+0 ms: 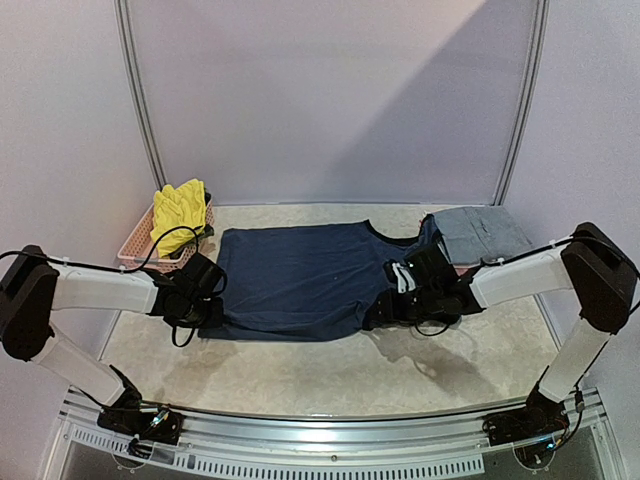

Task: Fold and stack the mixed laundry pile
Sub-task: Pick up the flattened tank top from the center of the board.

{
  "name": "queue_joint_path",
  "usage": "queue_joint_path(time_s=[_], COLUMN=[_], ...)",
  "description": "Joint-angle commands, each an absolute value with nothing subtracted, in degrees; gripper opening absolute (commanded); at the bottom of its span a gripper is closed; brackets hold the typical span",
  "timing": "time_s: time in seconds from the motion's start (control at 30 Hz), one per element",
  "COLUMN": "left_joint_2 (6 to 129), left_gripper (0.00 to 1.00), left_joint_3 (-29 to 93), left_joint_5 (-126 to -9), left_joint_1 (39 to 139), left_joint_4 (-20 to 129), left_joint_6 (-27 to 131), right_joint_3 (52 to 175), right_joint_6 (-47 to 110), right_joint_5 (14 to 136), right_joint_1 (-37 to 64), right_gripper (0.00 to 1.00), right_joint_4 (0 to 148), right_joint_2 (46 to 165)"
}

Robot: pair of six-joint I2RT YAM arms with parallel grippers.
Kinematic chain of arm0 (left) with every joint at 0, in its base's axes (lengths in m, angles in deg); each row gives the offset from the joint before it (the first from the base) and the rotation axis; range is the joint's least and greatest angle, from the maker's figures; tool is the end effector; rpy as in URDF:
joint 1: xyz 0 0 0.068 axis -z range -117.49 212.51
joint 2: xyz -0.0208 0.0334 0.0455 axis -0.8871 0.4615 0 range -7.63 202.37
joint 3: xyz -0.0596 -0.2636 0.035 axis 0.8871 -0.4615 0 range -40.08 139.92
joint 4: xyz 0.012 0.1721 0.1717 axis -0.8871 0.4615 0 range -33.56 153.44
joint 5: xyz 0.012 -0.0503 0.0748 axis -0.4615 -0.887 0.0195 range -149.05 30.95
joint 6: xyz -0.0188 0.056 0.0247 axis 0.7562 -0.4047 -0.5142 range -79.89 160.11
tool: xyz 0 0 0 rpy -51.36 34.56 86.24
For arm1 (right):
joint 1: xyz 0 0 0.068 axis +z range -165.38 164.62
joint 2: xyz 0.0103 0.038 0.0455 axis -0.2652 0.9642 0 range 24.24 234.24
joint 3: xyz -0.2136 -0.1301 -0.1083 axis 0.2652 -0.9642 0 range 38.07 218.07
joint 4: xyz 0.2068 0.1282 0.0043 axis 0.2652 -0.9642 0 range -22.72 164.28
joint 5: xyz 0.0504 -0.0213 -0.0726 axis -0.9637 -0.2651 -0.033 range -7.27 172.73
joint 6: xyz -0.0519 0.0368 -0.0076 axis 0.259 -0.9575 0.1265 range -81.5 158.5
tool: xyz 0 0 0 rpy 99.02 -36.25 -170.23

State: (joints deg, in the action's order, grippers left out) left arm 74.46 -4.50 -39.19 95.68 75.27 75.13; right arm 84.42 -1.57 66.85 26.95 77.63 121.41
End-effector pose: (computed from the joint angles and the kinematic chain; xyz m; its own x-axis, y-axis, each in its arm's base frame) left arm 0.2042 -0.1133 0.1426 -0.8502 -0.0892 -0.5188 -0.1124 0.9936 0.0134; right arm 0.2305 0.2283 0.1485 -0.9218 -0.0022 -0.3876 -0.2497 0.7682 0.5895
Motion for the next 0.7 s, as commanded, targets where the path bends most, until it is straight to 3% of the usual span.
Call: queue_joint_path(time_s=[0.0, 0.67], left_joint_2=[74.08, 73.85], left_gripper=[0.0, 0.0], left_joint_3=[-5.22, -5.54], left_joint_5=[-39.87, -40.21], left_joint_1=[94.86, 94.86], left_joint_4=[74.25, 74.12], left_joint_6=[74.47, 74.55], right_joint_3=[83.34, 87.66], right_joint_6=[-2.95, -3.38], right_joint_5=[68.44, 67.76], right_joint_1=[26.98, 26.98], right_gripper=[0.42, 0.42], right_joint_4=[80.05, 81.91], right_joint_2=[121.21, 127.61])
